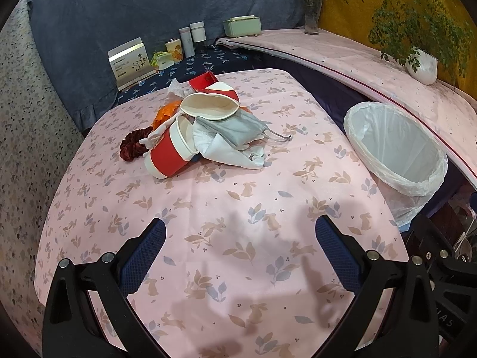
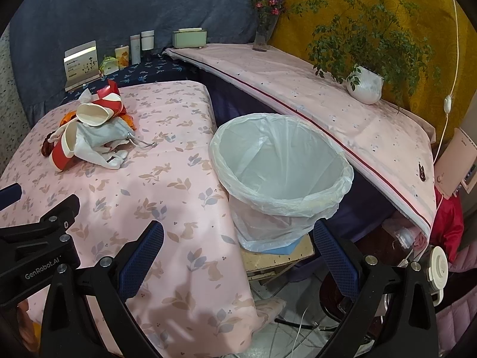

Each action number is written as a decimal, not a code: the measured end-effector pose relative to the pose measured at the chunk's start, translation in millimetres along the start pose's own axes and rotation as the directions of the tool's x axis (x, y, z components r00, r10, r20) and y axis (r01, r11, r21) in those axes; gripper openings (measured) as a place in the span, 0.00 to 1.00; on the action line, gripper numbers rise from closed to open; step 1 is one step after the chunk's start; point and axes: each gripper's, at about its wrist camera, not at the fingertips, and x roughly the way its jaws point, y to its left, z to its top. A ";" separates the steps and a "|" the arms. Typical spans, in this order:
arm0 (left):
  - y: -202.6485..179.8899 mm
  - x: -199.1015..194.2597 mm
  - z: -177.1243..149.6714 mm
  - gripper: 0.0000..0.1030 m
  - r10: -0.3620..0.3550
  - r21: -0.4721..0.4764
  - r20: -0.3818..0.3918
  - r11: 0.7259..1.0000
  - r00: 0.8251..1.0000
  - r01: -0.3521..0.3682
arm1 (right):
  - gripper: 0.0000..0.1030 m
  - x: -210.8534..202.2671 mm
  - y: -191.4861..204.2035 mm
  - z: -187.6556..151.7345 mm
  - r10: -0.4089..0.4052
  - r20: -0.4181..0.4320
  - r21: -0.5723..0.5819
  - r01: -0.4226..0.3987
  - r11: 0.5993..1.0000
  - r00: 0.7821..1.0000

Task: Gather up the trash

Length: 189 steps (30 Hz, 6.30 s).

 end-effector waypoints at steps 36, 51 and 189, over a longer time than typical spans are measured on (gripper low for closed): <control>0.3 0.0 1.3 0.93 -0.007 -0.010 0.002 1.000 1.000 0.007 | 0.94 -5.6 5.6 1.6 0.007 0.024 -0.016 -0.006 1.000 1.000; -1.5 -2.4 -1.2 0.93 -0.011 -0.010 0.005 1.000 1.000 0.011 | 0.94 -7.7 2.7 -0.9 0.008 0.035 -0.003 -0.008 1.000 0.999; 149.6 124.0 76.9 0.23 -0.178 -0.219 0.029 0.959 0.984 0.180 | 0.42 123.6 201.1 55.3 0.333 -0.107 -0.085 -0.343 0.936 0.937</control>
